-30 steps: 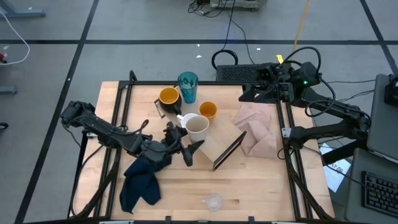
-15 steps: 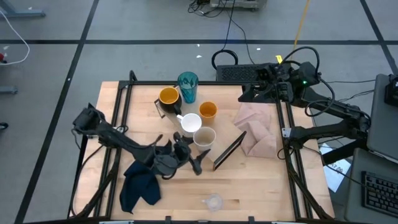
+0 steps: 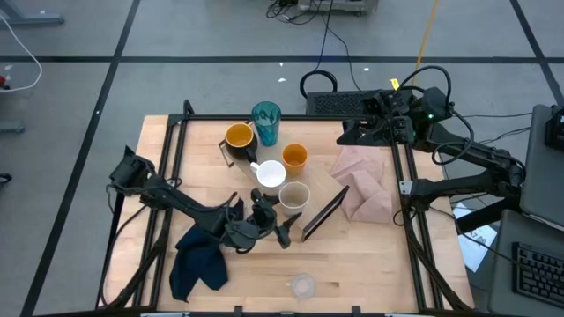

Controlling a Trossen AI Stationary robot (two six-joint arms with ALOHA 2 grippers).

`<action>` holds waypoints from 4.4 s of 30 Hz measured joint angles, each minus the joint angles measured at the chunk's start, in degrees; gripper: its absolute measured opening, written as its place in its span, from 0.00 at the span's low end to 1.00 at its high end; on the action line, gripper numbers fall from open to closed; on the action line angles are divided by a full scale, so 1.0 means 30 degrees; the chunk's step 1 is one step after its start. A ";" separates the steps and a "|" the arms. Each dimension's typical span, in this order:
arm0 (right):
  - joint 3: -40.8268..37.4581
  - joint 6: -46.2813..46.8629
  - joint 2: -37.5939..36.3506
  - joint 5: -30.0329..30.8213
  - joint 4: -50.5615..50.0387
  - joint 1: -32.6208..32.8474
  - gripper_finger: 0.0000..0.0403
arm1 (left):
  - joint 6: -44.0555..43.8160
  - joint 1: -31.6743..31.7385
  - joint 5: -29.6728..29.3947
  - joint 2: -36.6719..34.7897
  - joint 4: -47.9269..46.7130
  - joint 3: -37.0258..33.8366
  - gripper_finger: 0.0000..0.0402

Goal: Stack small to large cups/mugs on shelf
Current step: Put the gray cup on the shelf, then put the transparent mug on the shelf

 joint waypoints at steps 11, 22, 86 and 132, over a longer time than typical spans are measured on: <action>0.0000 -0.0051 0.0000 0.0019 -0.0096 0.0000 0.67 | -0.0166 0.0617 0.0866 0.0538 0.0339 0.0000 0.73; 0.0000 0.0146 0.0000 0.0022 -0.0214 0.0000 0.67 | -0.0596 0.0825 0.1586 0.1215 0.0694 0.0026 0.73; 0.0000 0.0012 0.0000 -0.0107 -0.0423 0.0000 0.67 | -0.3942 0.1763 0.5429 0.1710 0.0551 0.0000 0.93; 0.0000 -0.0337 0.0000 -0.0108 -0.0418 0.0015 0.67 | -0.3821 -0.1047 0.3737 0.0275 -0.2610 0.0015 0.94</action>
